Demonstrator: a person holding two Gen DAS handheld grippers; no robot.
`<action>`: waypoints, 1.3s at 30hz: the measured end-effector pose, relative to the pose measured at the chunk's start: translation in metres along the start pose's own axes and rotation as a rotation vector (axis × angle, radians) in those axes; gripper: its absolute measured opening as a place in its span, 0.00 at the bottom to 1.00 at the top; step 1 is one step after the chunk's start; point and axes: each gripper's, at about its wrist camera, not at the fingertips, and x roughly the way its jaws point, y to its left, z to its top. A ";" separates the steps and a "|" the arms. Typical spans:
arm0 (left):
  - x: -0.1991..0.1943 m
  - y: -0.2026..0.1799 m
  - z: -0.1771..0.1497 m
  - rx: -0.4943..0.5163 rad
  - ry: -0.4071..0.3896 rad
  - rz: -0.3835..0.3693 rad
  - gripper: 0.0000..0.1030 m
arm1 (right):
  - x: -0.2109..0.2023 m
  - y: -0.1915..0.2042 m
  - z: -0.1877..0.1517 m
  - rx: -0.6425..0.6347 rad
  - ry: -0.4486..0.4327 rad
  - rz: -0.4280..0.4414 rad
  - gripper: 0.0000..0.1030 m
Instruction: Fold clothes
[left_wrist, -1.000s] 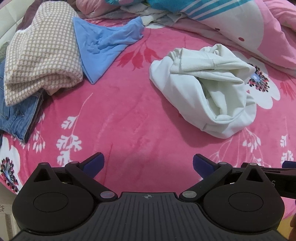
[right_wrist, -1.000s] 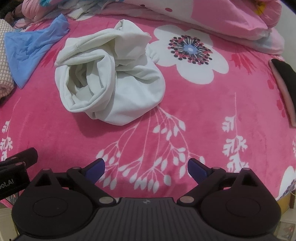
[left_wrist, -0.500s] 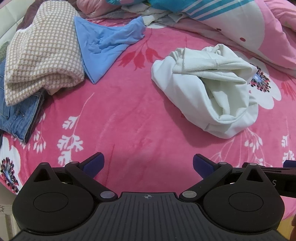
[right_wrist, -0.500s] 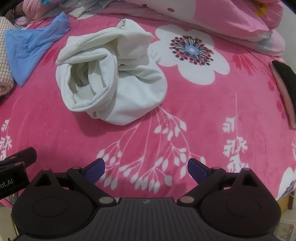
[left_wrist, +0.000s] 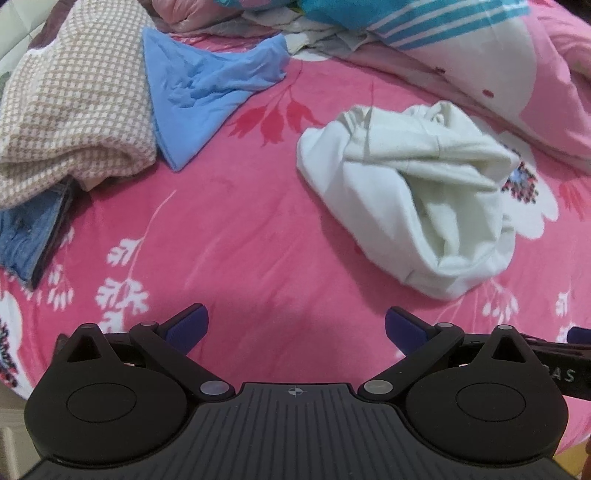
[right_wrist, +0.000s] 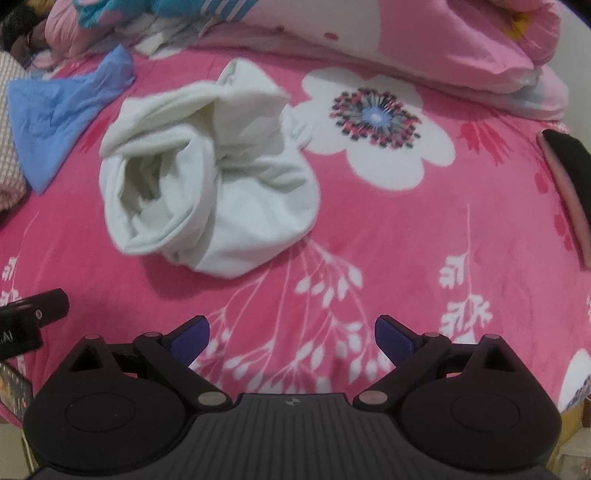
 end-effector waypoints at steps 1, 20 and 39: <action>0.001 -0.001 0.003 -0.003 -0.009 -0.006 1.00 | -0.001 -0.004 0.002 0.005 -0.020 0.007 0.95; 0.042 -0.018 0.039 -0.140 -0.082 -0.137 0.79 | 0.003 0.023 0.101 -0.258 -0.281 0.351 0.64; 0.071 -0.013 0.018 -0.336 -0.007 -0.071 0.21 | 0.042 0.046 0.120 -0.401 -0.201 0.374 0.13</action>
